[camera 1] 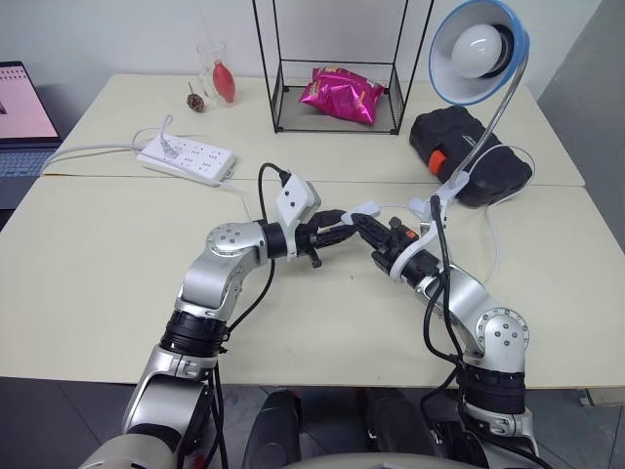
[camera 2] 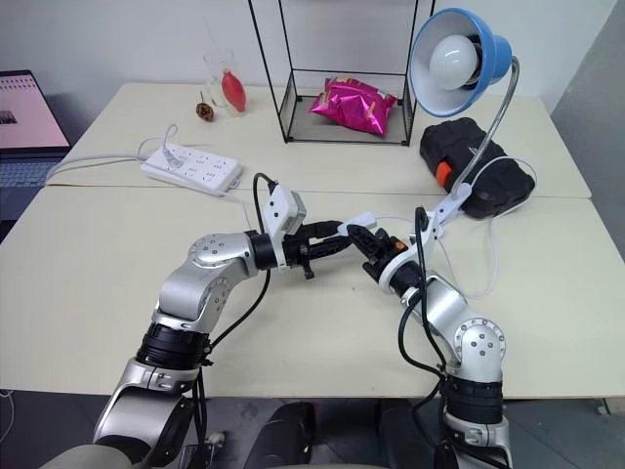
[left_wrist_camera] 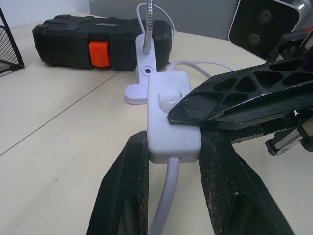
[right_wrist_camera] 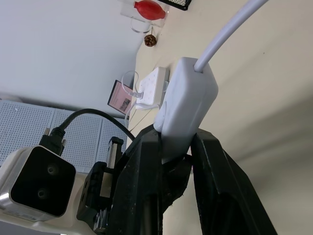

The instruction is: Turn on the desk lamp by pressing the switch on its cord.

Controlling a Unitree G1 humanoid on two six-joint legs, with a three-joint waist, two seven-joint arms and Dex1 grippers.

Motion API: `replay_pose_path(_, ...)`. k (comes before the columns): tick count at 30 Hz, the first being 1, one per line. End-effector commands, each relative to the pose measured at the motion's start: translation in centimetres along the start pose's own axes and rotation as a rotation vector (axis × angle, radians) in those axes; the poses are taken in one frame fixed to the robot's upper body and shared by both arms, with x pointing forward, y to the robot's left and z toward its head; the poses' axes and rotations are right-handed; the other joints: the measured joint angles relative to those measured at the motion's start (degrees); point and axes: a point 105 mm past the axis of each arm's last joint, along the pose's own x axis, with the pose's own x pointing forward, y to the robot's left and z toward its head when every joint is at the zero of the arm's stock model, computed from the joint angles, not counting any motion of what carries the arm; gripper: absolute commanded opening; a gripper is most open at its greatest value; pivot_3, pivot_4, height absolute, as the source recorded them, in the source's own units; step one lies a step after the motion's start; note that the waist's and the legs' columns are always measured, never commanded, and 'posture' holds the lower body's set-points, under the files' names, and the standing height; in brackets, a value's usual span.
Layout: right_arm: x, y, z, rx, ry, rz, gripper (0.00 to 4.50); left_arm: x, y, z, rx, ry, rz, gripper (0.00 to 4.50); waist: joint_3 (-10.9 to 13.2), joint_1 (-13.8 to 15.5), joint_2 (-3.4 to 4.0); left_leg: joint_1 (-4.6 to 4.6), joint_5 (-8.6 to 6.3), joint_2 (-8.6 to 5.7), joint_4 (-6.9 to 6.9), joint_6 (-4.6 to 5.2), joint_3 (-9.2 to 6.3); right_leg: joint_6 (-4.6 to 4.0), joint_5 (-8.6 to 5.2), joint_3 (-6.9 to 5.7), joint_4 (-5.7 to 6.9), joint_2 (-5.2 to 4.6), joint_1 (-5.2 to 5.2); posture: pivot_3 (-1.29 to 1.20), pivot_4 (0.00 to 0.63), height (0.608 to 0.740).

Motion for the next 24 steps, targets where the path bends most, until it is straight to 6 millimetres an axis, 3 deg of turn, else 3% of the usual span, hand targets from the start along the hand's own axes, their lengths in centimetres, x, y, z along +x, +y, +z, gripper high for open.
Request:
replay_pose_path(1, -0.33, 1.34, 0.30, -0.016, -0.011, 0.064, 1.23, 0.22, -0.49, 1.30, 0.052, -0.032, -0.017, 1.09, 0.00, 0.00, 0.00, 0.00, 0.00, 0.00, 0.00, 0.00, 0.00, 0.00, 0.00, 0.00, 0.00, 0.00, -0.01, 0.00, 0.150, 0.740)
replay_pose_path(6, -0.61, 1.53, 0.21, -0.018, -0.002, 0.076, 2.34, 0.28, -0.42, 1.25, 0.052, -0.032, -0.011, 1.09, 0.00, -0.01, 0.00, -0.02, 0.00, 0.00, -0.01, 0.00, 0.00, 0.00, 0.00, 0.00, 0.00, 0.00, -0.03, 0.00, 0.150, 0.740)
replay_pose_path(24, -0.20, 0.88, 0.63, 0.018, -0.028, 0.043, 2.36, 0.44, -0.50, 1.16, 0.050, -0.034, -0.011, 1.09, 0.00, -0.02, 0.00, -0.05, 0.00, 0.01, -0.19, 0.00, 0.02, -0.03, -0.02, 0.01, -0.01, 0.00, -0.17, 0.00, 0.150, 0.740)
